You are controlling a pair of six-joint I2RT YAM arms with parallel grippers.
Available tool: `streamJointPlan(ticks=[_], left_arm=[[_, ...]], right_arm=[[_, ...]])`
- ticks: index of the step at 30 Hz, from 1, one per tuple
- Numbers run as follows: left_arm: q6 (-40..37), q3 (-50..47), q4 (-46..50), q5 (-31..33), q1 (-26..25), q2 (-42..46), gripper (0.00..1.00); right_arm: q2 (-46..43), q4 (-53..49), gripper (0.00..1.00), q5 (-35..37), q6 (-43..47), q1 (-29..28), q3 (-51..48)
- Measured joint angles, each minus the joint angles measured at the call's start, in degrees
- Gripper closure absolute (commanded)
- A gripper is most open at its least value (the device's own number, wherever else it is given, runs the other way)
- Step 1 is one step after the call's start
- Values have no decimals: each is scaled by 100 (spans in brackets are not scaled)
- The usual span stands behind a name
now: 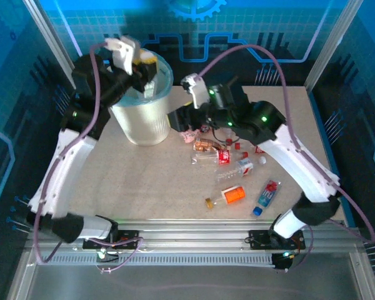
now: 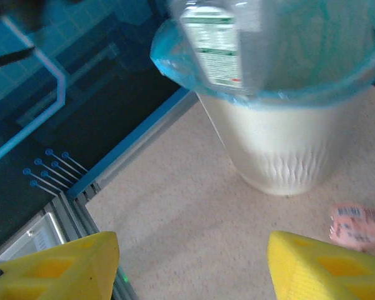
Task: Put the plastic bottles in the bin
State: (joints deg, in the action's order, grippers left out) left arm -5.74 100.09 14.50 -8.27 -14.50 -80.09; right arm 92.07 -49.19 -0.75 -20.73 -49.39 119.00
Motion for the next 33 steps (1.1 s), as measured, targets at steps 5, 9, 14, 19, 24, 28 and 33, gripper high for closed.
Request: streamJointPlan(ticks=[5,9,14,19,24,28,33], left_arm=[[708,557,-308,2,684,-1213,100],[713,1016,-323,74,772,-2065,100],[566,1113,-378,199,846,-2553,100],[428,1032,-693,363,1108,-2739,99],[431,874,-935,452,1349,-2846,98],[433,551,-1078,461,1491,-2870,77],[435,247,-1189,461,1580,-2872,42]], right_arm=[[955,-129,35,-85,109,-120,1215],[1355,-188,35,-186,133,-192,1580],[1506,-354,35,-254,131,-271,1589],[1515,-389,34,-273,131,-334,1517],[1515,-400,34,-271,131,-354,1362],[1515,-396,33,-273,131,-354,1333],[1515,-393,33,-275,131,-356,1331]])
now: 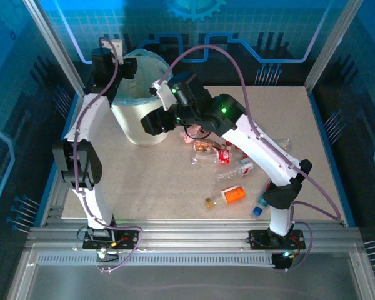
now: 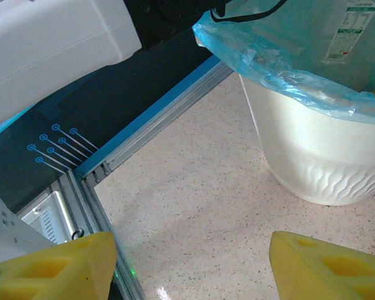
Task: Put the plastic bottles in the bin
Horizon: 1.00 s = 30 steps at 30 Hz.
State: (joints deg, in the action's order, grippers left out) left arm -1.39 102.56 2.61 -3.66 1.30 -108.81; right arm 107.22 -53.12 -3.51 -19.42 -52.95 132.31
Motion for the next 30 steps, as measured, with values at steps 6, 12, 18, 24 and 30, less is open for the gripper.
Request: streamJointPlan(ticks=[6,12,18,24,30], left_arm=[[17,-85,-151,2,11,0,42],[44,-85,-164,-2,11,9,43],[131,-85,-31,-44,11,173,43],[157,-413,109,-208,4,931,41],[146,-881,146,-271,-146,1864,41]], right_arm=[[0,-2,33,-15,0,-4,0],[0,-50,33,-11,0,-50,0],[0,-146,33,7,-2,-68,0],[-70,-409,32,116,-2,-68,-68],[-732,-485,32,289,-15,-66,-901]])
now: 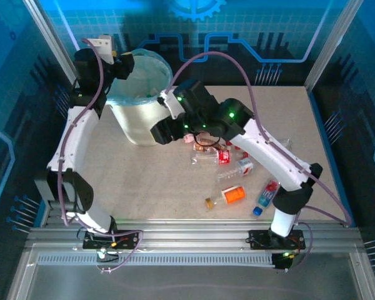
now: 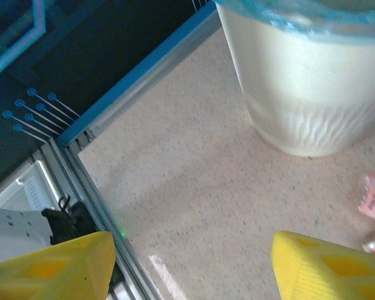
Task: Put the plastic bottles in the bin
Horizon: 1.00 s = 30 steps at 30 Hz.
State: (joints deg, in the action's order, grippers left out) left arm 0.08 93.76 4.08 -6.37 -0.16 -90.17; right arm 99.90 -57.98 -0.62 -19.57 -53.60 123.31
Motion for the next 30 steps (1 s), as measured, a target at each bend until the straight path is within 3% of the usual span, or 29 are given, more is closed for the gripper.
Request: streamJointPlan(ticks=[10,16,22,26,30], left_arm=[[-420,-824,129,37,-970,1333,41],[-1189,-1628,249,-22,-1915,2354,40],[-2164,-2597,848,-745,-2874,3314,37],[-2850,-3589,1429,-1502,-3438,3993,32],[-3204,-4511,1917,-1919,-3727,4555,25]], right_arm=[[-1729,-35,34,221,55,330,-2116],[-2052,-498,25,289,817,319,-3051],[-2267,-713,15,623,2140,-466,-4341],[-2334,-629,14,780,3049,-1130,-5117],[-2135,-470,14,907,3746,-1416,-5412]])
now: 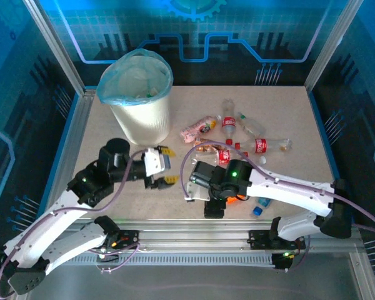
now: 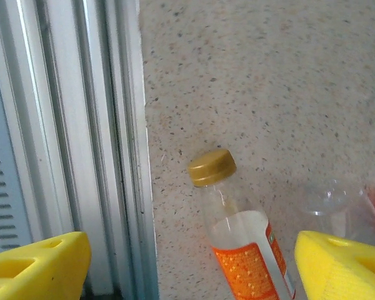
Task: Put the plastic bottles in the bin
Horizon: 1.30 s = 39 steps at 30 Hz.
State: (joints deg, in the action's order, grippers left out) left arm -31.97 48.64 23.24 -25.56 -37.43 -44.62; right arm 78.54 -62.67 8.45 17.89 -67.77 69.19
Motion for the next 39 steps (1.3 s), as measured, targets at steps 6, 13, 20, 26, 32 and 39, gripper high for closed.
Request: streamJointPlan(ticks=[6,13,20,26,32,39], left_arm=[[-289,-979,437,-402,-55,918,17],[-431,-1827,562,-382,-57,1392,9],[-468,-1958,608,-111,-57,1405,6],[-468,-1967,605,-13,-57,1408,5],[-562,-1998,605,109,-57,1432,4],[-570,-2000,605,157,-57,1432,4]], right_arm=[[592,450,15,258,765,-109,-337],[992,1185,14,354,1377,-105,-804],[1576,1589,15,516,1679,2,-846],[1786,1626,16,575,1814,179,-846],[1803,1628,18,612,1923,352,-846],[2048,1690,22,612,1974,385,-846]])
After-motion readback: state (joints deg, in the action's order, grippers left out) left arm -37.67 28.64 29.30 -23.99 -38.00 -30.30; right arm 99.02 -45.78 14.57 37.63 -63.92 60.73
